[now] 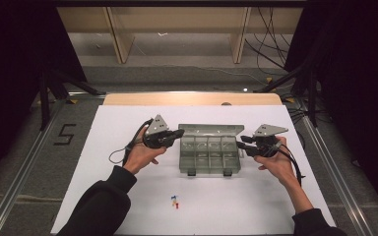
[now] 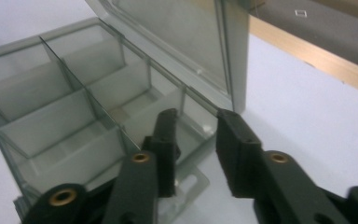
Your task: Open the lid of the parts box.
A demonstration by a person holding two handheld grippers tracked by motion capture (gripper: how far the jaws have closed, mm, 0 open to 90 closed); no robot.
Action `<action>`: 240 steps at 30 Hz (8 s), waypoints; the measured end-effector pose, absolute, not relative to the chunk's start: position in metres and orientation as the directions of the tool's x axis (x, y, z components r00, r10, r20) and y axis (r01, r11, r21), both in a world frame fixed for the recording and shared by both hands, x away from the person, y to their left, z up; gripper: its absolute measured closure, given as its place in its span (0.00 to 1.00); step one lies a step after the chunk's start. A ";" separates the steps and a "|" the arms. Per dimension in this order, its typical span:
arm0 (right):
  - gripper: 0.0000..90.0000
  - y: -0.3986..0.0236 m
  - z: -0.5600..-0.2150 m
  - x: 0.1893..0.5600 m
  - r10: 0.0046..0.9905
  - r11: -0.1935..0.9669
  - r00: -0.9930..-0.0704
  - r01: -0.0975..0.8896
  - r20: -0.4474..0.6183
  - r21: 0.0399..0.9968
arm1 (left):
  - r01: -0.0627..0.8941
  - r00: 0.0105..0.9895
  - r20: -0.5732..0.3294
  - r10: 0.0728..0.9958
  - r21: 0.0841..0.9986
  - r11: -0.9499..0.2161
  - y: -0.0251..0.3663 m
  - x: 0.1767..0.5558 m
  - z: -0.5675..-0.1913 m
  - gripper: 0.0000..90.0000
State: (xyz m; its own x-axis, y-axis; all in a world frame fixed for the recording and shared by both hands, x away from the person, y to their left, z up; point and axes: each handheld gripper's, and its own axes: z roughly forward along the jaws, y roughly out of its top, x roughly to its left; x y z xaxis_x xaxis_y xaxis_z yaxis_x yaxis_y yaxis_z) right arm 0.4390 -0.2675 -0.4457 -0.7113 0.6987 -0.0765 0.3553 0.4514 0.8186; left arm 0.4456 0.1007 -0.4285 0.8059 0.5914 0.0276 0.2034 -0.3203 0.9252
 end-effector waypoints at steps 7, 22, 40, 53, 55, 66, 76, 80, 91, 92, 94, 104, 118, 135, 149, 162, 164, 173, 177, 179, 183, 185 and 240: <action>0.43 -0.273 -0.439 0.446 0.736 0.386 -0.675 0.363 -0.046 0.848 | 0.216 0.801 0.016 0.598 0.925 -0.313 0.100 0.444 -0.428 1.00; 0.56 -0.261 -0.434 0.470 0.655 0.459 -0.749 0.288 -0.101 0.841 | 0.223 0.800 0.007 0.600 0.925 -0.307 0.101 0.443 -0.427 1.00; 0.81 -0.265 -0.434 0.471 0.648 0.450 -0.756 0.287 -0.089 0.846 | 0.313 0.765 -0.023 0.644 0.887 -0.340 0.098 0.428 -0.434 0.77; 0.85 -0.263 -0.430 0.468 0.686 0.449 -0.721 0.314 -0.098 0.836 | 0.496 0.712 -0.105 0.694 0.774 -0.393 0.089 0.419 -0.462 0.59; 0.86 -0.262 -0.429 0.468 0.690 0.457 -0.715 0.306 -0.115 0.835 | 0.499 0.716 -0.090 0.692 0.759 -0.417 0.087 0.419 -0.464 0.60; 0.90 -0.253 -0.425 0.467 0.759 0.426 -0.645 0.390 -0.088 0.816 | 0.523 0.721 -0.116 0.683 0.738 -0.427 0.084 0.418 -0.466 0.72; 0.93 -0.249 -0.422 0.475 0.799 0.396 -0.597 0.434 -0.071 0.809 | 0.519 0.712 -0.105 0.694 0.745 -0.419 0.084 0.417 -0.465 0.77; 0.94 -0.247 -0.421 0.480 0.820 0.380 -0.568 0.453 -0.068 0.806 | 0.520 0.711 -0.109 0.695 0.746 -0.415 0.084 0.417 -0.466 0.78; 0.94 -0.243 -0.422 0.495 0.848 0.333 -0.530 0.500 -0.022 0.799 | 0.524 0.698 -0.098 0.709 0.744 -0.414 0.082 0.415 -0.465 0.78; 0.94 -0.243 -0.423 0.499 0.849 0.343 -0.527 0.498 -0.036 0.797 | 0.519 0.704 -0.094 0.704 0.745 -0.419 0.083 0.416 -0.465 0.78; 0.94 -0.240 -0.423 0.500 0.861 0.319 -0.508 0.527 -0.010 0.788 | 0.527 0.697 -0.101 0.709 0.744 -0.411 0.082 0.415 -0.466 0.78; 0.94 -0.240 -0.424 0.508 0.870 0.306 -0.493 0.550 0.005 0.777 | 0.523 0.698 -0.101 0.709 0.748 -0.409 0.082 0.415 -0.466 0.78; 0.93 -0.236 -0.423 0.520 0.883 0.280 -0.466 0.618 0.055 0.735 | 0.515 0.702 -0.097 0.706 0.753 -0.409 0.083 0.415 -0.467 0.78; 0.91 -0.234 -0.426 0.532 0.881 0.305 -0.471 0.637 0.044 0.708 | 0.518 0.696 -0.110 0.709 0.761 -0.391 0.083 0.414 -0.468 0.78; 0.90 -0.235 -0.431 0.536 0.885 0.289 -0.462 0.627 0.048 0.724 | 0.521 0.692 -0.113 0.713 0.761 -0.386 0.084 0.414 -0.468 0.78; 0.82 -0.240 -0.430 0.534 0.903 0.217 -0.415 0.661 0.109 0.718 | 0.530 0.682 -0.121 0.722 0.761 -0.373 0.083 0.413 -0.469 0.77; 0.79 -0.242 -0.428 0.532 0.902 0.215 -0.417 0.658 0.111 0.722 | 0.531 0.680 -0.118 0.723 0.760 -0.375 0.083 0.413 -0.469 0.77; 0.56 -0.235 -0.416 0.506 0.856 0.324 -0.518 0.526 -0.006 0.787 | 0.533 0.683 -0.123 0.720 0.758 -0.375 0.083 0.413 -0.468 0.77; 0.49 -0.225 -0.403 0.489 0.819 0.349 -0.574 0.492 -0.004 0.798 | 0.540 0.682 -0.126 0.720 0.751 -0.380 0.084 0.412 -0.467 0.71; 0.46 -0.218 -0.396 0.480 0.802 0.361 -0.597 0.486 0.001 0.796 | 0.541 0.680 -0.130 0.722 0.753 -0.375 0.085 0.413 -0.466 0.65; 0.41 -0.203 -0.388 0.464 0.754 0.418 -0.656 0.446 -0.029 0.792 | 0.525 0.674 -0.131 0.727 0.777 -0.347 0.088 0.409 -0.460 0.51; 0.40 -0.197 -0.385 0.458 0.736 0.433 -0.676 0.429 -0.037 0.793 | 0.512 0.679 -0.138 0.721 0.793 -0.330 0.090 0.408 -0.456 0.47; 0.30 -0.104 -0.399 0.379 0.389 0.662 -0.919 0.233 -0.061 0.712 | 0.301 0.716 -0.099 0.691 0.937 -0.178 0.165 0.304 -0.431 0.21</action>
